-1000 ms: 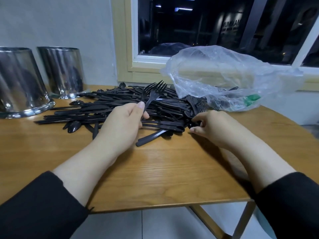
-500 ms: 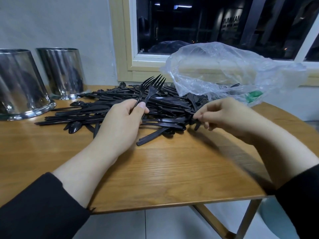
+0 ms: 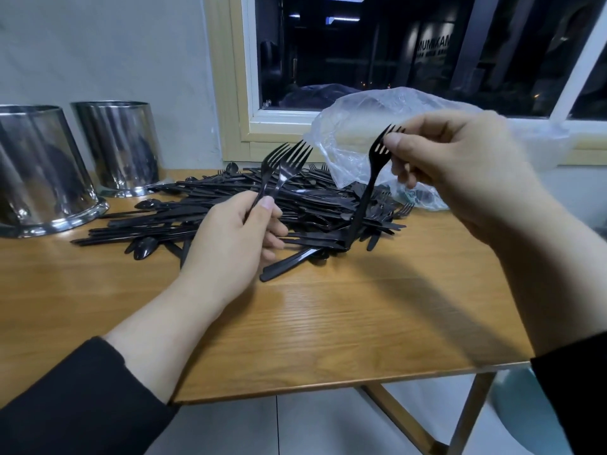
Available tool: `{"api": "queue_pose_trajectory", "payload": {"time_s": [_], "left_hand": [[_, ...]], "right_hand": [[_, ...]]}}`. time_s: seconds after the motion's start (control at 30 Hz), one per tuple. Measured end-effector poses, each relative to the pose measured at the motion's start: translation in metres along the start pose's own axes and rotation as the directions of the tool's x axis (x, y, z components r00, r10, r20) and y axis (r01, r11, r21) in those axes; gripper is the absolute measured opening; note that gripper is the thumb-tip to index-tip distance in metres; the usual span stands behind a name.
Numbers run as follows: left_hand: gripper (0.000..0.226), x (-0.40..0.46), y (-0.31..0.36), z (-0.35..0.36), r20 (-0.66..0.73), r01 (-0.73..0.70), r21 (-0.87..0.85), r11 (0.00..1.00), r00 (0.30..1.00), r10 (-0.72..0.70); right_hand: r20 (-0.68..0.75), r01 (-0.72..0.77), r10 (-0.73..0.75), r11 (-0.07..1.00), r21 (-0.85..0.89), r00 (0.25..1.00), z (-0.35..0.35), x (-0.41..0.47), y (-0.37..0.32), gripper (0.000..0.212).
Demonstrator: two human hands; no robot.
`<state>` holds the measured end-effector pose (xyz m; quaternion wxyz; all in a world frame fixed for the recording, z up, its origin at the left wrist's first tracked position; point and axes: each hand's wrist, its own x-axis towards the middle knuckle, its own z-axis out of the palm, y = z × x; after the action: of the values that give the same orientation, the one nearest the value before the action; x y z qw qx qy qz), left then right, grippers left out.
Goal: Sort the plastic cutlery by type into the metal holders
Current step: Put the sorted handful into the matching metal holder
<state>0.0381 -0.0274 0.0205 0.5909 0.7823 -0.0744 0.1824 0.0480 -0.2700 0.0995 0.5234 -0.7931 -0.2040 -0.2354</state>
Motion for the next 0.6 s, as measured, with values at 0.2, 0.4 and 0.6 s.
{"api": "queue_pose_trajectory", "payload": {"time_s": [0.2,0.4,0.6], "left_hand": [[0.028,-0.006,0.004,-0.003,0.051,0.028,-0.101,0.995,0.998,-0.023],[0.027,0.003,-0.005,-0.028,0.011,0.067,-0.142,0.988,0.998,-0.066],[0.027,0.031,-0.019,-0.076,-0.006,0.164,-0.094,0.982,0.986,-0.165]], "right_hand": [[0.135,-0.027,0.023,0.999,0.026,0.991,0.057,0.002,0.005,0.022],[0.218,0.011,-0.02,0.999,0.043,0.976,0.11,0.033,0.001,0.018],[0.315,0.197,-0.073,0.902,-0.384,0.946,0.126,0.065,0.037,0.022]]}}
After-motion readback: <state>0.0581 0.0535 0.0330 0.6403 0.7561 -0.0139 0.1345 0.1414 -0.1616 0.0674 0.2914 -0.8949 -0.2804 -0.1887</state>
